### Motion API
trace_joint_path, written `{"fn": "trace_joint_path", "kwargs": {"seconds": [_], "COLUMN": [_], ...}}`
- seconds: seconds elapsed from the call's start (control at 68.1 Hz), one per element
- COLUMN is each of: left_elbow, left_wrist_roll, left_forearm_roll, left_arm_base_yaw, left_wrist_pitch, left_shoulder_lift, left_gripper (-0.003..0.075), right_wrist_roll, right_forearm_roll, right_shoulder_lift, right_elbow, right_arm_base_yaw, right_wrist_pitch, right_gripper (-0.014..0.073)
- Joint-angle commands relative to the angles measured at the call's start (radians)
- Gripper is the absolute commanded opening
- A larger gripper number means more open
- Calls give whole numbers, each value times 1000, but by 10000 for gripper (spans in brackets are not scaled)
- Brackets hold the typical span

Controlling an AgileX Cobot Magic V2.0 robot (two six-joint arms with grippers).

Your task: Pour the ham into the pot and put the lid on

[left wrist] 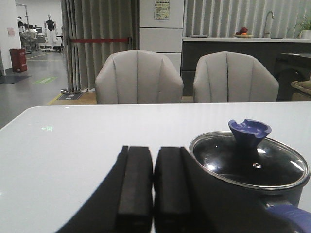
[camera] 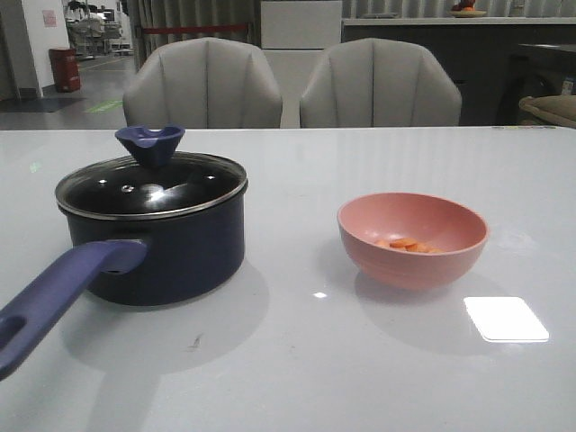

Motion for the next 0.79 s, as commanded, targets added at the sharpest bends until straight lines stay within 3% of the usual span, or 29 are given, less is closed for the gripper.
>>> {"fn": "trace_joint_path", "kwargs": {"seconds": [0.0,0.617,0.779], "left_elbow": [22,22,20], "left_wrist_roll": [-5,-5,-5], "left_forearm_roll": [-2,-2,-10], "left_arm_base_yaw": [2,2,2], "left_wrist_pitch": [-79,-79,-180], "left_shoulder_lift": [-21,-21,-21], "left_gripper": [132,132,132], "right_wrist_roll": [-1,-1,-1], "right_forearm_roll": [-15,-15,-15], "right_shoulder_lift": [-20,-20,-20], "right_elbow": [-4,-4,-4], "right_arm_base_yaw": [-8,-8,-8], "right_wrist_pitch": [-86,-86,-86], "right_gripper": [165,165,165]}}
